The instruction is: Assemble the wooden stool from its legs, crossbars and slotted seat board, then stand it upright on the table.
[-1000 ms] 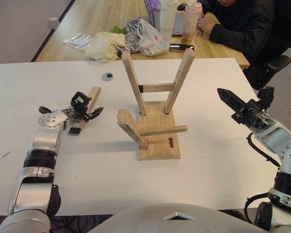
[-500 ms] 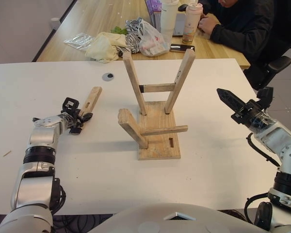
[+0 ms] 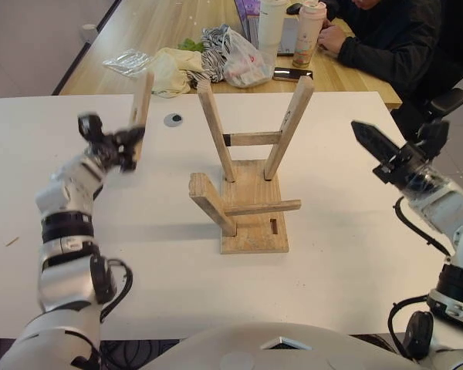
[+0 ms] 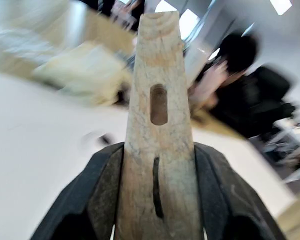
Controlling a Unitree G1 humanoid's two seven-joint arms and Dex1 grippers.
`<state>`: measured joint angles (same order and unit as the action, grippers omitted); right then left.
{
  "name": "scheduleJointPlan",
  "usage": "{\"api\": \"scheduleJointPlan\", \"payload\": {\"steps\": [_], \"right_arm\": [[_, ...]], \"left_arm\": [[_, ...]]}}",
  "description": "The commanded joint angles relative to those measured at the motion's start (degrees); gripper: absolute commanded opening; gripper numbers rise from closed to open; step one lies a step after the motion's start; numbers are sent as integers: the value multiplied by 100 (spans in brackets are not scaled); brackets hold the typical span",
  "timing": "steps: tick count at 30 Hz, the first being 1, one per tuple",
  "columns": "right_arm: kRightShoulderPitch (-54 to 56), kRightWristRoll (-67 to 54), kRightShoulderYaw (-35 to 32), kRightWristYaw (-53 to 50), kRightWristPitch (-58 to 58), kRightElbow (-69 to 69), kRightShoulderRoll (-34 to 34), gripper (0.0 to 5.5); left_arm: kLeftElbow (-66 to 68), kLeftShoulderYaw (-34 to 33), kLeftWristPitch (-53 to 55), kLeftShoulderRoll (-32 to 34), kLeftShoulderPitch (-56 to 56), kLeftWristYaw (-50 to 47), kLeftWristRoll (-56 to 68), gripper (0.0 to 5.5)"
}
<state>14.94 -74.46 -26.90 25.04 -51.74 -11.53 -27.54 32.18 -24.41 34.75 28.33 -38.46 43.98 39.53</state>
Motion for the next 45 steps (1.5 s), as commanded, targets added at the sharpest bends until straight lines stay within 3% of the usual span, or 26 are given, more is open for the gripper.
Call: {"api": "scheduleJointPlan", "payload": {"steps": [1, 8, 22, 28, 35, 36, 40, 45], "right_arm": [[1151, -376, 438, 61, 85, -206, 207, 327], [2419, 113, 1321, -53, 578, 332, 1159, 327], [2772, 493, 1939, 48, 661, 865, 1904, 327], [2804, 509, 1948, 143, 580, 925, 2008, 215], [2814, 580, 1810, 163, 583, 985, 1979, 210], [2803, 585, 1744, 162, 597, 997, 1925, 210], [2448, 547, 1436, 268, 552, 792, 1574, 206], [860, 1449, 1558, 1309, 1040, 57, 782, 205]], "left_arm": [[-679, -49, 1458, -51, -671, 1563, 1508, 199], [-924, 714, 1835, -547, -995, 2388, 1692, 199], [-1436, 1368, 1575, -702, -855, 2733, 1336, 199], [-1446, 1379, 1592, -771, -878, 2703, 1330, 199], [-1366, 1348, 1685, -735, -907, 2605, 1288, 199], [-1297, 1331, 1665, -697, -906, 2547, 1235, 235], [-1221, 1281, 1694, -389, -640, 2545, 1110, 292], [-1055, 893, 1383, -131, 21, 2217, 949, 359]]}}
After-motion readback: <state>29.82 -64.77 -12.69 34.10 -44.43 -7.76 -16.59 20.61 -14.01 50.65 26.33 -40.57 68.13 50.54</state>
